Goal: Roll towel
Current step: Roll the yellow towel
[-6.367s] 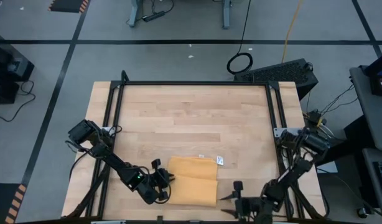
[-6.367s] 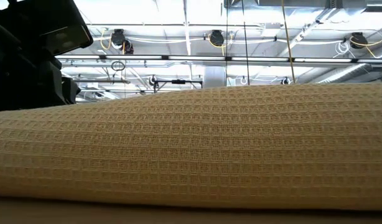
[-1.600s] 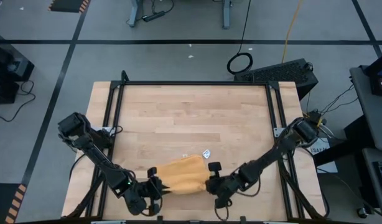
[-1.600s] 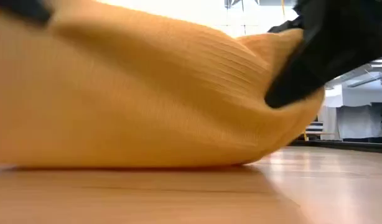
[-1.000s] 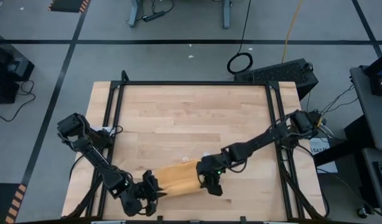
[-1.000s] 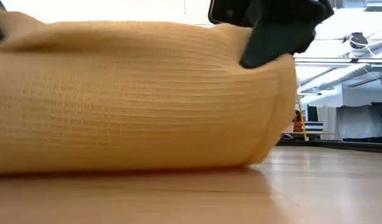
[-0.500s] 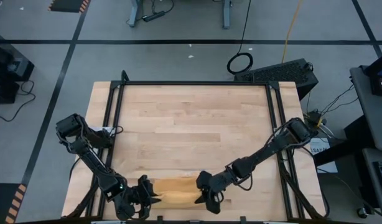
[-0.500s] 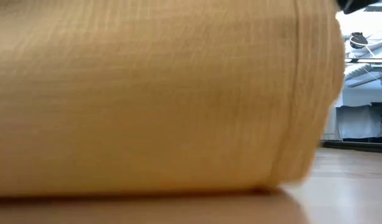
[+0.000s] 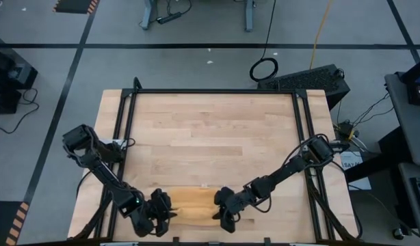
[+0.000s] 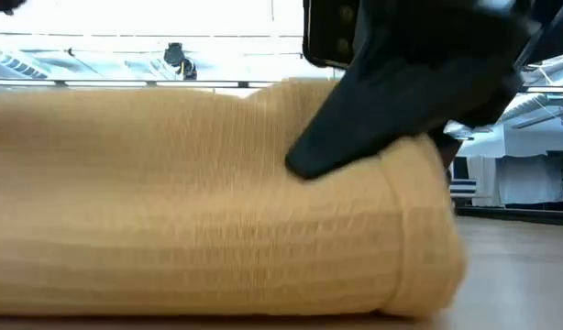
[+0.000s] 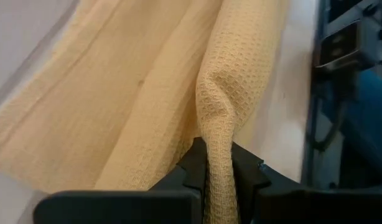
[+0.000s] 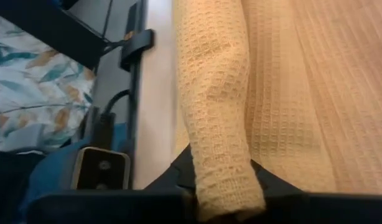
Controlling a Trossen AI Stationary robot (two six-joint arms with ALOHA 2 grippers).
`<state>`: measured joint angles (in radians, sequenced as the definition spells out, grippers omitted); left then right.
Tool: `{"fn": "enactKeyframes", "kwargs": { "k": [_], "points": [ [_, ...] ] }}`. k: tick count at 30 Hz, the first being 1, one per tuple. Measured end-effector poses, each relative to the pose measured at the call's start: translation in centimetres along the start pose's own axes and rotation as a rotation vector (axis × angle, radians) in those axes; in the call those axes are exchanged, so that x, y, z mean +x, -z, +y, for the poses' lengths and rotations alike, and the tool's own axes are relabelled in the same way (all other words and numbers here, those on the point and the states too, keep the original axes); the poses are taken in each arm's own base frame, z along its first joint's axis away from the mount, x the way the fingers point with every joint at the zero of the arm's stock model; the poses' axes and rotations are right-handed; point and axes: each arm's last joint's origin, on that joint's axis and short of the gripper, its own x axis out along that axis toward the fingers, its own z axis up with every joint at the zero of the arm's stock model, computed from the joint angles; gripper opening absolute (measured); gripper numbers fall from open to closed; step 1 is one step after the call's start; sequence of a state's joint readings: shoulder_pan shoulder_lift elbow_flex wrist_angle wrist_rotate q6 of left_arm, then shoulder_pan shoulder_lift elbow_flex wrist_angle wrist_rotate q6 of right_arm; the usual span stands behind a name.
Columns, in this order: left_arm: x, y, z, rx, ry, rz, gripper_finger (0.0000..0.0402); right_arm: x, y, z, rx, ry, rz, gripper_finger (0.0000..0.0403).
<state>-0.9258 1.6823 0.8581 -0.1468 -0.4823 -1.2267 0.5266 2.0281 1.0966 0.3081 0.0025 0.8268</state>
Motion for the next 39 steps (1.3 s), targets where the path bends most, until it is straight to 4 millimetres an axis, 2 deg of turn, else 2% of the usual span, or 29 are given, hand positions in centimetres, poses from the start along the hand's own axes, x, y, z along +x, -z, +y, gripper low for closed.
{"fn": "enactKeyframes", "kwargs": {
  "k": [4,10,14,18,23,26,32,36,39],
  "points": [
    [0.4,-0.5,0.4,-0.008,-0.018,0.043,0.0037,-0.1,0.2,0.0,-0.005,0.035,0.001,0.0071],
    [0.6,-1.0,0.3,-0.029,0.007,0.046,0.0037,-1.3,0.2,0.2,-0.079,0.076,0.062,0.0159],
    [0.2,-1.2,-0.2,-0.038,0.061,0.022,0.0037,-2.9,0.4,1.7,-0.198,0.095,0.068,0.0212],
    [-0.3,-1.5,-0.6,-0.041,0.082,-0.018,0.0037,-3.5,1.2,3.6,-0.359,0.128,-0.029,0.0245],
    [-0.3,-1.5,-0.5,-0.039,0.077,-0.024,0.0037,-2.3,3.3,3.5,-0.37,0.236,-0.091,0.0251],
    [-0.3,-1.5,-0.5,-0.036,0.069,-0.028,0.0037,-1.2,4.3,3.6,-0.395,0.23,-0.141,0.0251],
    [-0.3,-1.5,-0.4,-0.032,0.058,-0.026,0.0037,0.4,4.8,3.1,-0.399,0.229,-0.223,0.0239],
    [-0.3,-1.5,-0.4,-0.034,0.061,-0.03,0.0037,0.6,4.8,3.0,-0.407,0.235,-0.244,0.0209],
    [-0.3,-1.5,-0.4,-0.033,0.055,-0.041,0.0037,0.4,4.6,3.0,-0.402,0.253,-0.255,0.0154]
  ]
}}
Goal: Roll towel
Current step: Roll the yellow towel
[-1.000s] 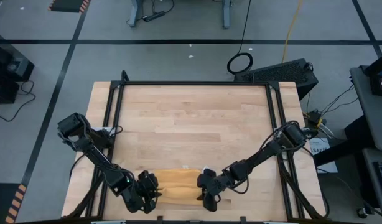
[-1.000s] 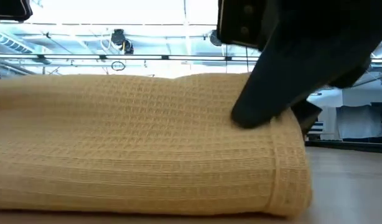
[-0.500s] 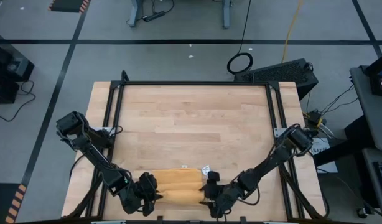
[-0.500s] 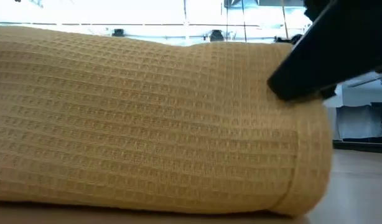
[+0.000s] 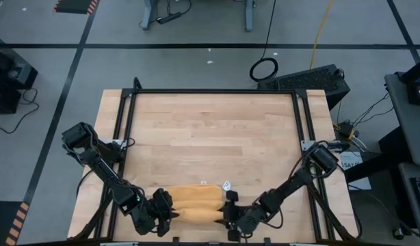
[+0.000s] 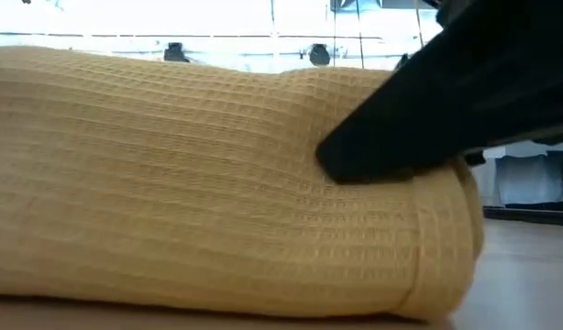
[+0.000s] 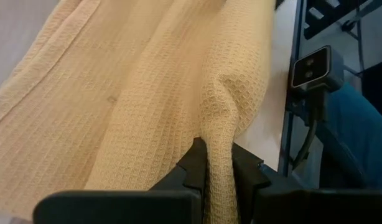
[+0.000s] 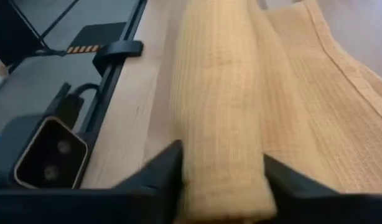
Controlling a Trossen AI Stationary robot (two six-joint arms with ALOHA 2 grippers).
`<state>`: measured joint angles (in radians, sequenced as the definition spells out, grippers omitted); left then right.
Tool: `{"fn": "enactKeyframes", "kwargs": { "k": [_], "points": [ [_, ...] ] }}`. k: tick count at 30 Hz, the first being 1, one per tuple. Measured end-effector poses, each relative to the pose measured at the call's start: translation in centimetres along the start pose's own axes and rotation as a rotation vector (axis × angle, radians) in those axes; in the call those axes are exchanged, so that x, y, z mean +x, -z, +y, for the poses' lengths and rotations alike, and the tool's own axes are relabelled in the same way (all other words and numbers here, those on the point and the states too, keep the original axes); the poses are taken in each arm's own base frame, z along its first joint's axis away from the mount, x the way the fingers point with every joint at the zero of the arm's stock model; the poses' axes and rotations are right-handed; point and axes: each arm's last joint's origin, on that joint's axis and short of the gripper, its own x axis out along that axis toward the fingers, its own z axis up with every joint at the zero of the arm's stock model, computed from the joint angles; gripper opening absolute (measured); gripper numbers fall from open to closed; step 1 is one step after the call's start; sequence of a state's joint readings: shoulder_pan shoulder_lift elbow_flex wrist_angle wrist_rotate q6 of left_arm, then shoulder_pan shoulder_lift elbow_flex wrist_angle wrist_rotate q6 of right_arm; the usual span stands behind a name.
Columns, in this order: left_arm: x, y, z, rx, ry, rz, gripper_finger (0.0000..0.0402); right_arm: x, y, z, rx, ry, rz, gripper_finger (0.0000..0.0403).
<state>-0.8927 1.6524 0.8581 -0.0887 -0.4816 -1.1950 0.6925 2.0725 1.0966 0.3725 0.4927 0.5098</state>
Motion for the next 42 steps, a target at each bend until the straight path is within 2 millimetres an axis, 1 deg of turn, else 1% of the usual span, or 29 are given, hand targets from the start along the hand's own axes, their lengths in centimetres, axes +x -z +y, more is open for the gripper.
{"fn": "enactKeyframes", "kwargs": {
  "k": [2,4,5,6,9,11,13,16,18,20,22,24,27,29,32,34,36,39,42],
  "points": [
    [0.0,-0.1,-0.2,-0.004,0.02,-0.016,0.0037,-0.2,-0.3,0.1,0.022,-0.007,-0.003,0.0102],
    [-0.1,-0.2,-0.8,0.006,0.076,-0.038,0.0037,-0.7,-0.5,0.4,0.057,-0.042,0.015,0.0042],
    [-0.2,-0.3,-1.3,0.015,0.113,-0.053,0.0037,-1.0,-0.7,0.6,0.071,-0.061,0.026,0.0023],
    [-0.3,-0.5,-1.7,0.031,0.151,-0.071,0.0037,-1.4,-0.8,0.9,0.089,-0.069,0.03,0.0014],
    [-0.5,-0.8,-2.4,0.094,0.212,-0.125,0.0037,-2.9,-1.7,1.3,0.173,-0.066,0.042,0.0018],
    [-0.3,-1.4,-2.2,0.143,0.172,-0.184,0.0037,-3.9,-2.4,1.1,0.221,-0.018,0.047,0.0015],
    [0.3,-2.4,-1.4,0.192,0.088,-0.231,0.0037,-4.8,-2.8,0.6,0.221,0.076,0.045,0.0007],
    [1.1,-3.6,0.3,0.233,-0.066,-0.253,0.0037,-5.9,-3.7,-0.8,0.226,0.221,0.023,0.0005],
    [1.5,-4.4,1.4,0.258,-0.141,-0.246,0.0037,-6.4,-4.4,-1.6,0.226,0.278,0.007,0.0006],
    [1.4,-5.6,2.0,0.303,-0.189,-0.255,0.0037,-6.8,-5.1,-2.5,0.209,0.322,0.007,0.0005],
    [0.9,-7.1,2.4,0.34,-0.205,-0.282,0.0037,-7.2,-6.1,-3.5,0.188,0.349,0.009,0.0003],
    [-0.2,-8.7,2.7,0.368,-0.225,-0.324,0.0037,-7.9,-7.4,-4.5,0.168,0.366,-0.001,0.0003],
    [-2.5,-10.7,2.9,0.445,-0.285,-0.414,0.003,-9.3,-9.1,-5.9,0.099,0.414,-0.009,0.0003],
    [-4.3,-11.8,3.4,0.504,-0.369,-0.462,0.0024,-10.5,-10.2,-7.0,0.05,0.46,-0.019,0.0002],
    [-6.2,-13.0,4.2,0.517,-0.432,-0.499,0.0022,-12.2,-11.7,-8.6,0.028,0.513,-0.026,0.0002],
    [-6.7,-13.4,4.5,0.485,-0.397,-0.491,0.0022,-12.5,-12.0,-9.1,0.041,0.527,-0.023,0.0002],
    [-6.5,-13.2,4.3,0.452,-0.325,-0.454,0.0022,-12.5,-11.6,-8.7,0.052,0.506,-0.006,0.0002],
    [-5.1,-12.1,3.9,0.421,-0.269,-0.381,0.0022,-11.4,-10.3,-7.7,0.072,0.478,0.026,0.0001],
    [-3.5,-10.3,3.5,0.384,-0.254,-0.326,0.0022,-10.0,-8.7,-6.6,0.104,0.47,0.04,0.0001]
  ]
}}
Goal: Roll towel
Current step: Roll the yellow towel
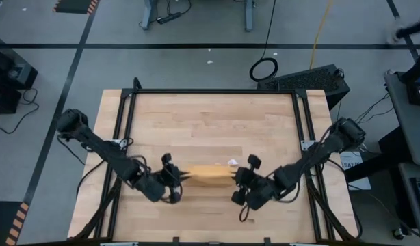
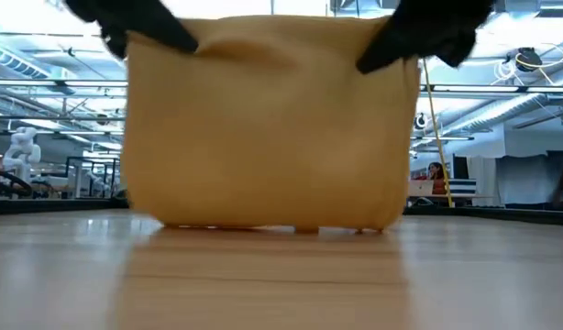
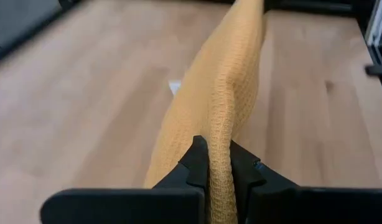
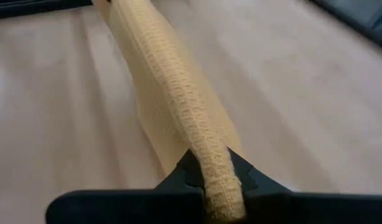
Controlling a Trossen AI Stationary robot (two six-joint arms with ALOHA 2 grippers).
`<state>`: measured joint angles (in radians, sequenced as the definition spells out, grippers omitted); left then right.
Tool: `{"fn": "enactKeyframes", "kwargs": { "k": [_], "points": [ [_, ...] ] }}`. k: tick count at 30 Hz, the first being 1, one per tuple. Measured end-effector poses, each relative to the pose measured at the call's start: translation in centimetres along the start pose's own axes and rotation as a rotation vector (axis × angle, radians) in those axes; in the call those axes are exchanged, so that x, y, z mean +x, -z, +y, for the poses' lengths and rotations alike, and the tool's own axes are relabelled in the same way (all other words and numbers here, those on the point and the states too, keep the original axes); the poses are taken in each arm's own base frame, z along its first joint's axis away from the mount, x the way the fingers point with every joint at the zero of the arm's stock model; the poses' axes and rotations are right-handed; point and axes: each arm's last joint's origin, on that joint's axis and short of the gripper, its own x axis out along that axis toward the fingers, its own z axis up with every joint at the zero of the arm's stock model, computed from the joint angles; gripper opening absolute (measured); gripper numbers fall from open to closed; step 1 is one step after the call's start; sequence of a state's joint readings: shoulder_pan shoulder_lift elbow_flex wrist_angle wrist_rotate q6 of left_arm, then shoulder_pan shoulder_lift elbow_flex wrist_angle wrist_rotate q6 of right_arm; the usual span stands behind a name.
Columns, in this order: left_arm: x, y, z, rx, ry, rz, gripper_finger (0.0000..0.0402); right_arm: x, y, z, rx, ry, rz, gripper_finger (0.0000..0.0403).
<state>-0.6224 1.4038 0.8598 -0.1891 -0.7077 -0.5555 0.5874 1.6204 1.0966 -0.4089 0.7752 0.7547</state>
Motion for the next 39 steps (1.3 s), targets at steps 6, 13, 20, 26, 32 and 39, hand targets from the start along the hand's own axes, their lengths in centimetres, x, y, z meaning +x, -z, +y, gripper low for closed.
{"fn": "enactKeyframes", "kwargs": {
  "k": [6,13,20,26,32,39],
  "points": [
    [0.7,3.4,-2.9,-0.137,0.058,0.099,0.0022,1.3,2.9,2.8,0.117,-0.089,0.063,0.0001],
    [0.8,6.4,-4.9,-0.289,0.094,0.204,0.0031,3.1,3.6,4.5,0.184,-0.305,0.201,0.0001],
    [0.0,6.2,-5.6,-0.296,0.207,0.257,0.0034,3.1,3.2,4.8,0.153,-0.411,0.225,0.0001],
    [0.7,6.1,-5.1,-0.324,0.21,0.324,0.0036,4.7,5.7,4.5,0.274,-0.412,0.203,0.0001],
    [2.0,5.5,-3.9,-0.362,0.175,0.356,0.0036,5.9,8.2,3.4,0.345,-0.43,0.185,0.0001],
    [3.2,5.0,-2.7,-0.392,0.153,0.399,0.0037,6.3,8.7,2.7,0.332,-0.401,0.191,0.0002]
  ]
}}
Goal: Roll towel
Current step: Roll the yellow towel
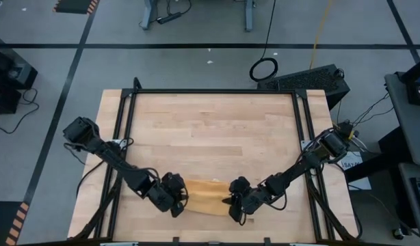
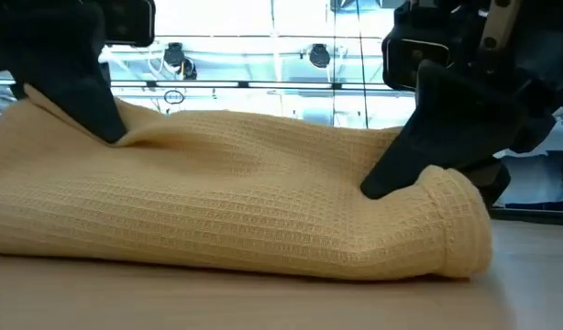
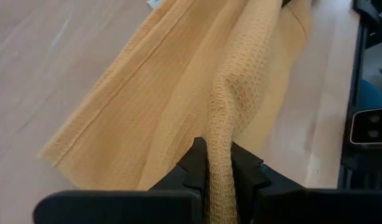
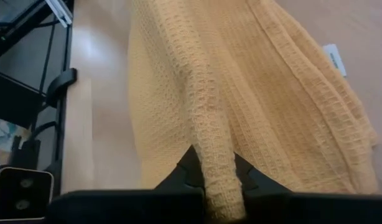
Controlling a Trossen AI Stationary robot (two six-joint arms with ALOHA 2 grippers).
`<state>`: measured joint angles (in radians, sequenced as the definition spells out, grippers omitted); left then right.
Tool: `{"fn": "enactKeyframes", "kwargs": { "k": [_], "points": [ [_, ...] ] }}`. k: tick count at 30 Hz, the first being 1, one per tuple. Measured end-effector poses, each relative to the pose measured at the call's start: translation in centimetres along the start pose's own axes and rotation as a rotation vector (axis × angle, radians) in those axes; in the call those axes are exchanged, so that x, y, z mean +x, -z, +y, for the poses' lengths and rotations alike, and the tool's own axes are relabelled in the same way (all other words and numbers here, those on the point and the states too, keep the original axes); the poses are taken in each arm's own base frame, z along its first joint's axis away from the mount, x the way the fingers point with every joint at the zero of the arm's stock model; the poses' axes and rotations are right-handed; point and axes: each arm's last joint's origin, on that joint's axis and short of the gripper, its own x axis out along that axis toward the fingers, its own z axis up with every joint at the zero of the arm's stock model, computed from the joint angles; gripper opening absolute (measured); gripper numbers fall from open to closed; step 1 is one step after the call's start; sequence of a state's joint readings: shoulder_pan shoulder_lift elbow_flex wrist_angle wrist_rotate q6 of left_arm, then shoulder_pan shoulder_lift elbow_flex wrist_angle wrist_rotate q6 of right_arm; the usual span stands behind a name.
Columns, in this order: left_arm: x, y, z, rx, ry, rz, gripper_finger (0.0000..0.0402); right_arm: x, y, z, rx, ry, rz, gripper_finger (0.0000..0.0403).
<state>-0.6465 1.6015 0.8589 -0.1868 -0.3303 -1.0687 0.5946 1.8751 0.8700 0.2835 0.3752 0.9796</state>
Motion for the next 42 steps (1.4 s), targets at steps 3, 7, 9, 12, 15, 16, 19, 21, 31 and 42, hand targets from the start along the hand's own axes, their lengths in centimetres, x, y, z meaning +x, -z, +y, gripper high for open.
{"fn": "enactKeyframes", "kwargs": {
  "k": [3,7,9,12,15,16,19,21,31,42],
  "points": [
    [0.6,-0.4,0.5,-0.037,-0.011,0.029,0.0037,0.0,0.1,-0.1,-0.006,0.01,0.0,0.001],
    [1.0,-0.9,1.0,-0.068,-0.016,0.069,0.0037,-0.1,0.1,-0.2,-0.041,0.025,0.005,0.005],
    [1.2,-1.0,1.2,-0.075,-0.022,0.08,0.0037,-0.4,0.0,-0.2,-0.076,0.031,0.013,0.0079],
    [1.2,-1.3,1.4,-0.086,-0.018,0.089,0.0037,-1.6,-0.7,0.0,-0.156,0.047,0.028,0.0125],
    [1.3,-1.5,1.5,-0.109,-0.018,0.101,0.0037,-3.6,-1.7,0.2,-0.264,0.072,0.025,0.0166],
    [1.3,-1.6,1.6,-0.112,-0.016,0.105,0.0037,-4.3,-2.0,0.4,-0.299,0.087,0.006,0.0177],
    [1.3,-1.6,1.6,-0.116,-0.016,0.104,0.0037,-6.6,-2.8,1.4,-0.42,0.109,-0.095,0.0201],
    [1.4,-1.7,1.7,-0.118,-0.017,0.103,0.0037,-7.6,-2.6,2.4,-0.499,0.116,-0.187,0.0208],
    [1.5,-2.2,2.0,-0.164,-0.014,0.12,0.0038,-3.0,-1.5,4.6,-0.528,-0.044,-0.503,0.0134],
    [1.6,-2.4,2.2,-0.17,-0.017,0.122,0.0038,3.6,0.5,-0.6,-0.365,0.092,-0.416,0.0009]
  ]
}}
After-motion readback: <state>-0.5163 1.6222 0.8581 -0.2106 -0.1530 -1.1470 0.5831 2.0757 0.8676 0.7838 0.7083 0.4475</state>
